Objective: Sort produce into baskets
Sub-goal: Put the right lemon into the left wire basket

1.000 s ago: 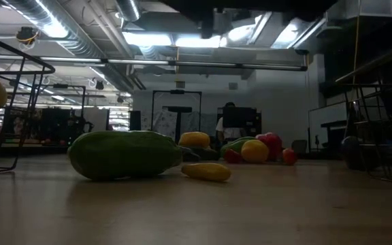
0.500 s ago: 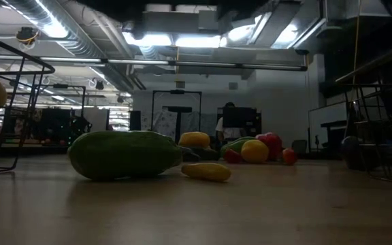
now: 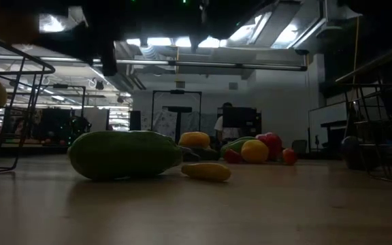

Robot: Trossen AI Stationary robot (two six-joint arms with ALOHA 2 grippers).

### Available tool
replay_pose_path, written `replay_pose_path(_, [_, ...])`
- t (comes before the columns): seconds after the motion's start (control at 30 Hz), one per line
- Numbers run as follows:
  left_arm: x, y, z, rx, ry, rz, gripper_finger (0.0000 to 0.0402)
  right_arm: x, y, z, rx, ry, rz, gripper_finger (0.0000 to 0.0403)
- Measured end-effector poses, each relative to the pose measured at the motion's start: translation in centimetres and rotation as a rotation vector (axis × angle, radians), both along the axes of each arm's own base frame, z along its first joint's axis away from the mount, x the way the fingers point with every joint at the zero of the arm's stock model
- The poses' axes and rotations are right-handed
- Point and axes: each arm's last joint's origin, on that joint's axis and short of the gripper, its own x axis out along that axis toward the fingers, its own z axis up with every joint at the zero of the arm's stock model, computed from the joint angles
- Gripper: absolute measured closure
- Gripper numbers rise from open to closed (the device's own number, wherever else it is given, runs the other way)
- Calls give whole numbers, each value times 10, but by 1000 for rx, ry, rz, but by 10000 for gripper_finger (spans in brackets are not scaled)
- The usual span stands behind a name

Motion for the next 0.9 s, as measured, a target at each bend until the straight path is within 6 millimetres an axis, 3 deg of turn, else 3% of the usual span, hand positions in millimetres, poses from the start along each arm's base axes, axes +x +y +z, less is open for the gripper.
replay_pose_path(0.4, [0, 0, 0, 8, -1, 4, 178, 0, -1, -8, -11, 49, -12, 148])
replay_pose_path(0.73, [0, 0, 0, 13, -2, 8, 178, 0, -1, -8, 5, 57, -15, 32])
replay_pose_path(0.9, [0, 0, 0, 13, -2, 7, 178, 0, -1, -6, 41, 62, 19, 6])
